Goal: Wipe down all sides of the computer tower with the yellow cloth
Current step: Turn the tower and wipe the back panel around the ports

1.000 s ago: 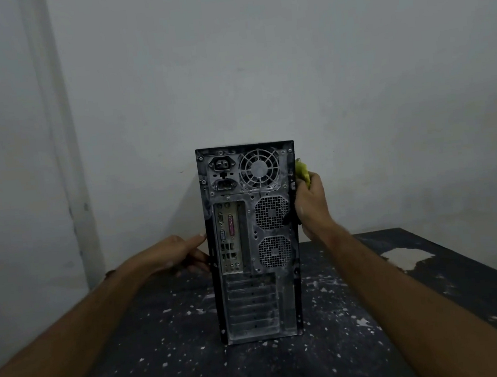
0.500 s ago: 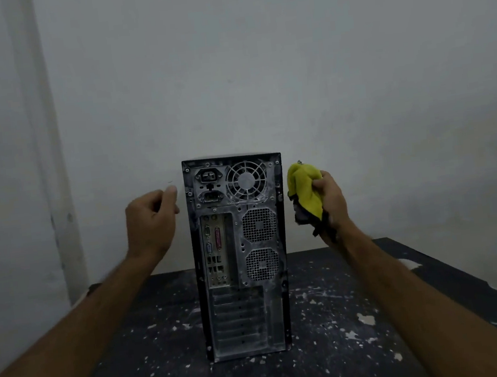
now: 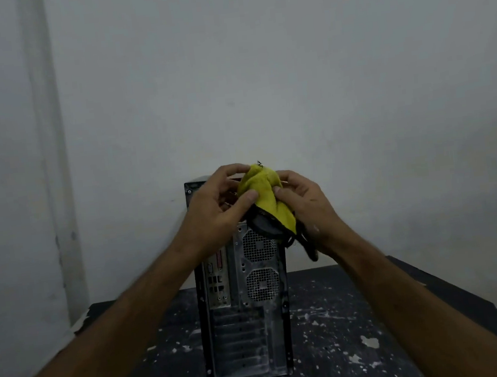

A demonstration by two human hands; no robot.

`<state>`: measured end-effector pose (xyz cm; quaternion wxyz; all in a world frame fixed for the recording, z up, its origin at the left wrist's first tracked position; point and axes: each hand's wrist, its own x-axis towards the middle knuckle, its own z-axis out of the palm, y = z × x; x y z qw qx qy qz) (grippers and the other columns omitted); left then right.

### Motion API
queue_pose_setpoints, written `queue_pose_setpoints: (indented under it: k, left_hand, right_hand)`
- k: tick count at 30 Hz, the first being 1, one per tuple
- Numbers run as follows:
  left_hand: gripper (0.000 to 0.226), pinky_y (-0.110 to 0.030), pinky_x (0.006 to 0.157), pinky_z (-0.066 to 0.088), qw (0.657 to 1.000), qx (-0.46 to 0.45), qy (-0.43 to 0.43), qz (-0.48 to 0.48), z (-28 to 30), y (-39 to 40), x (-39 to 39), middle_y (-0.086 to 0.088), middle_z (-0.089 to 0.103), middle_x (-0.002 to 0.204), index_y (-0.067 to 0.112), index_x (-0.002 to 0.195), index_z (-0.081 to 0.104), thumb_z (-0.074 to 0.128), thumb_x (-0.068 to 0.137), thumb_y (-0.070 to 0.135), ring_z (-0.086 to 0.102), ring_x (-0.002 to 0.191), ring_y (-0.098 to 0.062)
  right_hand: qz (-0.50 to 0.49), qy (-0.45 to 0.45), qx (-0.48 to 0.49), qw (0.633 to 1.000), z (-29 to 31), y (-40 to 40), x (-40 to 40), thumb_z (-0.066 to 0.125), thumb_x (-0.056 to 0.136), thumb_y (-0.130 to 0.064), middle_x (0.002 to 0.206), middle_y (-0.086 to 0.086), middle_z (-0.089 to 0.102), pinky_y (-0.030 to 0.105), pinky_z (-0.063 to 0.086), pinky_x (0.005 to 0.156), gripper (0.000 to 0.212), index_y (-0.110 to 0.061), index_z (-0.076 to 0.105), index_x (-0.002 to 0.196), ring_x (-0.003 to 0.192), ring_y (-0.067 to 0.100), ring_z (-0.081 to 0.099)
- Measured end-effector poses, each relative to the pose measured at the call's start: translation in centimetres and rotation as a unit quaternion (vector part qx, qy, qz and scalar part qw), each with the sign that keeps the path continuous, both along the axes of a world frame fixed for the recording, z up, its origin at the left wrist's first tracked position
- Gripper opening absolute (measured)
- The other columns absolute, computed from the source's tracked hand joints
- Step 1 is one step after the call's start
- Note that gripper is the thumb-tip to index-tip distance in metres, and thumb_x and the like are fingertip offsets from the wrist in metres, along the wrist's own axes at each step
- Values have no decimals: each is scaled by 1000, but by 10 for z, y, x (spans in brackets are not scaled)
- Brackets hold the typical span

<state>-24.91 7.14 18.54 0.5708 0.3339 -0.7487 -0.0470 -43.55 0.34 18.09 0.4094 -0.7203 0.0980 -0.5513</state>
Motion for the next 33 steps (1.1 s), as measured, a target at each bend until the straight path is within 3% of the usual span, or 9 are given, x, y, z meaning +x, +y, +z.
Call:
queue_pose_setpoints:
  k: [3,7,10,13,17,21,26,30,33]
  left_hand:
    - [41,-42,81,63,994,54,76,-50,9,2,8,-24,74,103,17,140,51,61,101,6,74,96,-32]
    - [18,-31,72,61,986,53,150,-41,12,-2,8,-15,78,97,7,114,69,58,101,-1,74,85,-22]
    - [20,-30,82,62,974,60,211,-63,12,-6,10,-10,78,110,1,116,71,58,100,2,74,99,-22]
    - [32,-38,97,58,953,106,243,-144,10,-5,14,-12,73,124,1,126,66,60,96,8,69,117,-29]
    - [36,-32,99,57,963,115,190,-154,-3,-2,6,-9,71,130,1,136,61,53,102,2,67,121,-24]
    - [26,-22,83,53,998,-13,67,8,-13,-5,0,-4,61,112,23,123,70,59,100,20,61,96,-13]
    - [36,-15,91,52,999,-2,33,-21,-24,2,-17,13,72,117,25,123,67,51,104,-1,67,112,-1]
    - [41,-22,98,47,994,-35,-55,85,-35,-7,-13,14,65,119,37,134,61,56,97,19,57,116,-8]
    - [31,-20,88,48,983,-77,-42,163,-29,-7,-3,12,58,107,31,126,70,65,95,32,55,102,-7]
  right_hand:
    - [51,31,11,998,4,9,-1,45,107,-4,102,19,68,33,59,69,38,-23,39,140,84,28,67]
    - [-61,68,-74,993,3,15,12,44,108,-20,113,8,65,25,54,74,23,-19,55,129,92,14,65]
    - [-127,92,-125,980,-2,20,17,59,95,-52,126,-6,63,31,57,86,49,-29,56,138,111,9,65]
    - [-101,116,-141,978,-7,17,16,70,93,-42,144,-2,55,39,54,101,70,-23,40,153,128,13,57]
    - [-99,74,-145,982,-17,18,14,67,96,-27,155,2,45,38,46,112,73,-12,31,158,139,12,48]
    - [-85,15,-153,984,-24,24,9,66,98,-14,138,6,52,36,56,97,57,-14,39,148,121,19,60]
    - [-25,1,-101,995,-36,20,9,64,98,-6,139,8,48,31,57,89,47,-15,38,136,117,21,61]
    - [-46,-29,-97,994,-35,15,6,68,93,4,128,10,57,36,59,87,44,-11,49,130,111,24,64]
    - [-101,-61,-92,989,-31,4,-6,67,93,6,114,7,61,32,60,77,44,-15,58,129,93,19,67]
